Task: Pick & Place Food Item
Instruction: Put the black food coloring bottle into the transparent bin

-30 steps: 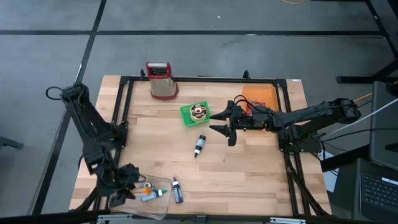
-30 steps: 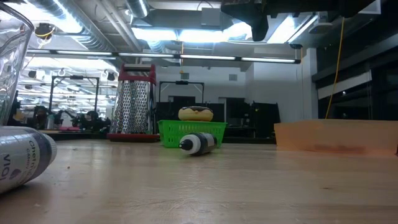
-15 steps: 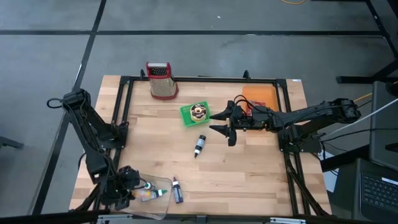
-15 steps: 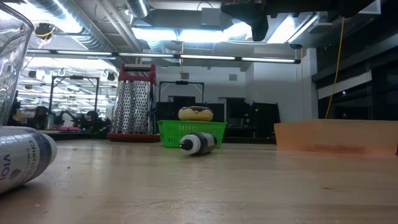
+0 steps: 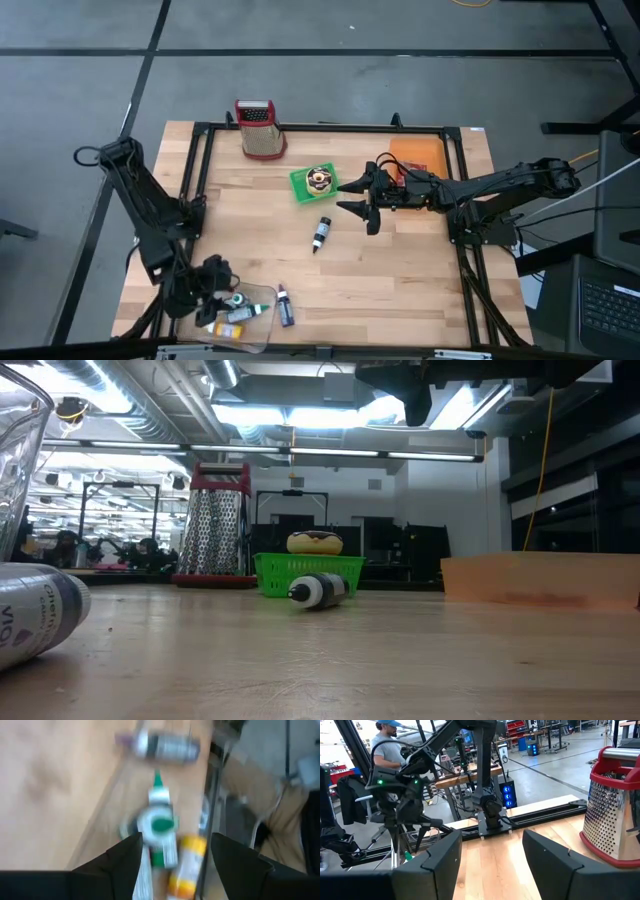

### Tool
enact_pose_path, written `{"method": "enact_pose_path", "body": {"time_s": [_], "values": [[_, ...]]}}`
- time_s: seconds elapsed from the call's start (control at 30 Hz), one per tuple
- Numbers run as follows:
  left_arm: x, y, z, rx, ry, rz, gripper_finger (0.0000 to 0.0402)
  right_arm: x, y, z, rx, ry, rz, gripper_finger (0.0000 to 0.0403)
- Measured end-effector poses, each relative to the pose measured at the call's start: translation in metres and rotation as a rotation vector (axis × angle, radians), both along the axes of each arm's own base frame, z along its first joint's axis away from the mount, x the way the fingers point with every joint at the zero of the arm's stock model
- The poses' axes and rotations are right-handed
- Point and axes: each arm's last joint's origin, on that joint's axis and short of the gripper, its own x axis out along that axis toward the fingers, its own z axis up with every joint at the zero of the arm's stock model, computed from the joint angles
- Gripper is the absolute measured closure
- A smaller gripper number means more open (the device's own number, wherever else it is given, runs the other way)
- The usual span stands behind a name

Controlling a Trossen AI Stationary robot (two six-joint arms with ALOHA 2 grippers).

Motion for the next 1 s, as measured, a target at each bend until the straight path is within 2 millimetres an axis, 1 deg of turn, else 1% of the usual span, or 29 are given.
{"method": "enact_pose_path", "body": {"time_s": [0.13, 0.27, 0.33, 0.4, 0.5, 0.73, 0.83, 1.0], "values": [[0.009, 0.017, 0.015, 0.061, -0.134, 0.035, 0.0177, 0.0, 0.0, 0.0, 0.0, 0.0, 0.0, 0.019], [0.021, 0.04, 0.03, 0.15, -0.262, 0.113, 0.0178, 0.0, 0.0, 0.0, -0.001, 0.0, -0.008, 0.019], [0.029, 0.055, 0.036, 0.173, -0.288, 0.168, 0.0177, 0.0, 0.0, 0.0, -0.001, 0.0, -0.008, 0.019], [0.04, 0.071, 0.039, 0.171, -0.277, 0.218, 0.0175, 0.0, 0.0, 0.0, -0.001, 0.0, -0.008, 0.019], [0.057, 0.091, 0.036, 0.176, -0.221, 0.245, 0.0172, 0.0, 0.0, 0.0, -0.003, 0.0, -0.008, 0.019], [0.096, 0.133, 0.019, 0.215, -0.129, 0.354, 0.0171, 0.0, -0.001, 0.0, -0.018, 0.0, -0.01, 0.019], [0.113, 0.143, 0.011, 0.226, -0.136, 0.355, 0.0171, 0.0, -0.002, 0.002, -0.06, -0.013, -0.043, 0.019], [0.14, 0.149, 0.001, 0.209, -0.211, 0.317, 0.0171, -0.001, -0.003, 0.002, -0.144, -0.007, -0.148, 0.019]]}}
